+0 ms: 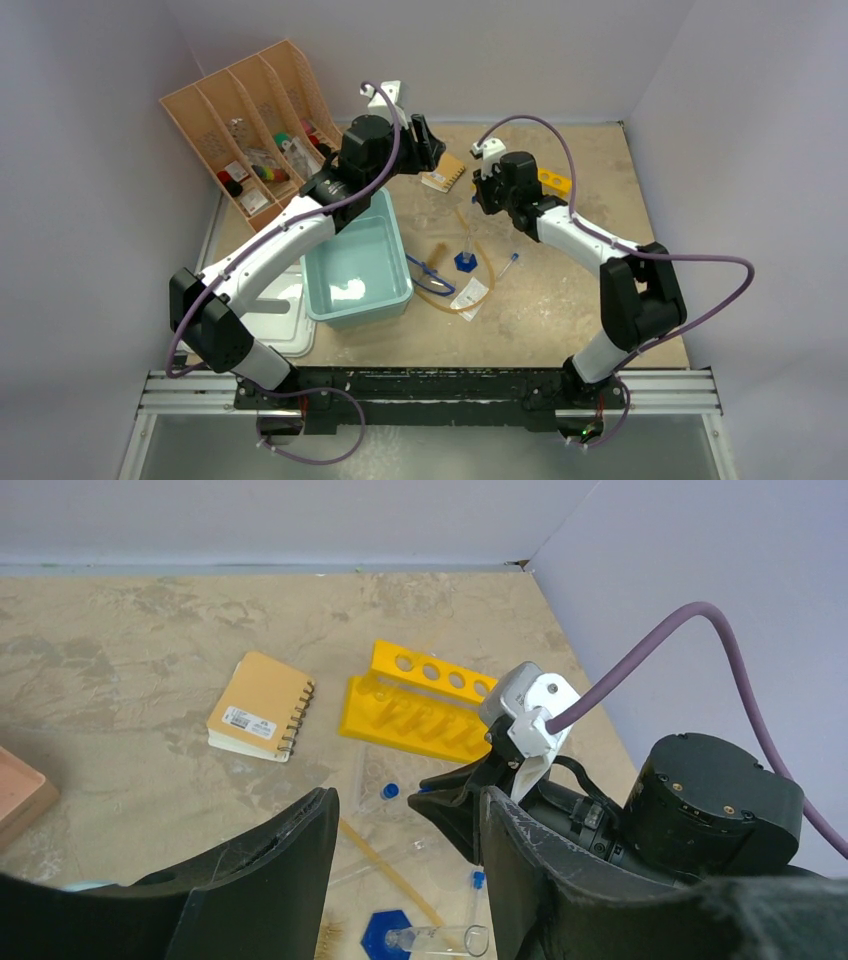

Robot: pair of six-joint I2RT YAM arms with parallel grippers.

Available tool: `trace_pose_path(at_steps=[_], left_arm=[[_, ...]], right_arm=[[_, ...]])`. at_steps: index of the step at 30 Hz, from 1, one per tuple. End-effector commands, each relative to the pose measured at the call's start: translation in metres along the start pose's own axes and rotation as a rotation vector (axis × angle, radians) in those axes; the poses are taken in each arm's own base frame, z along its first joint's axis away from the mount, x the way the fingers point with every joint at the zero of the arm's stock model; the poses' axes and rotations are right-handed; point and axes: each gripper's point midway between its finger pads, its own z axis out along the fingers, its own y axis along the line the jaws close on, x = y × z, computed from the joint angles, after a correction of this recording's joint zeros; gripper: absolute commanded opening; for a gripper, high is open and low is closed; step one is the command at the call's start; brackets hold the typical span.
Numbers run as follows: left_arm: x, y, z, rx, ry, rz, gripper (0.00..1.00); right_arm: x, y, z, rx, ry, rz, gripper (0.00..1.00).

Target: Organize the chemistry lab equipment

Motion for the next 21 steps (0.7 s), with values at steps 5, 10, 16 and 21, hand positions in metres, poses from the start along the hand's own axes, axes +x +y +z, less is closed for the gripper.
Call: trace_pose_path(at_steps=[5, 10, 16, 21], left_arm=[[-0.030, -0.005, -0.015, 0.018, -0.088, 0.013, 0.54], [-0.030, -0.005, -0.016, 0.023, -0.087, 0.011, 0.54], [-0.030, -0.005, -0.017, 0.021, -0.089, 0.012, 0.54], [-0.029, -0.003, -0.016, 0.018, -0.088, 0.013, 0.54]], right_arm=[[-0.010, 0.001, 0.004, -0.007, -0.082, -0.023, 0.10], [-0.008, -0.004, 0.003, 0.022, -0.093, -0.026, 0.10], [-0.002, -0.003, 0.006, 0.024, -0.085, -0.026, 0.10], [-0.005, -0.006, 0.004, 0.036, -0.096, -0.027, 0.10]])
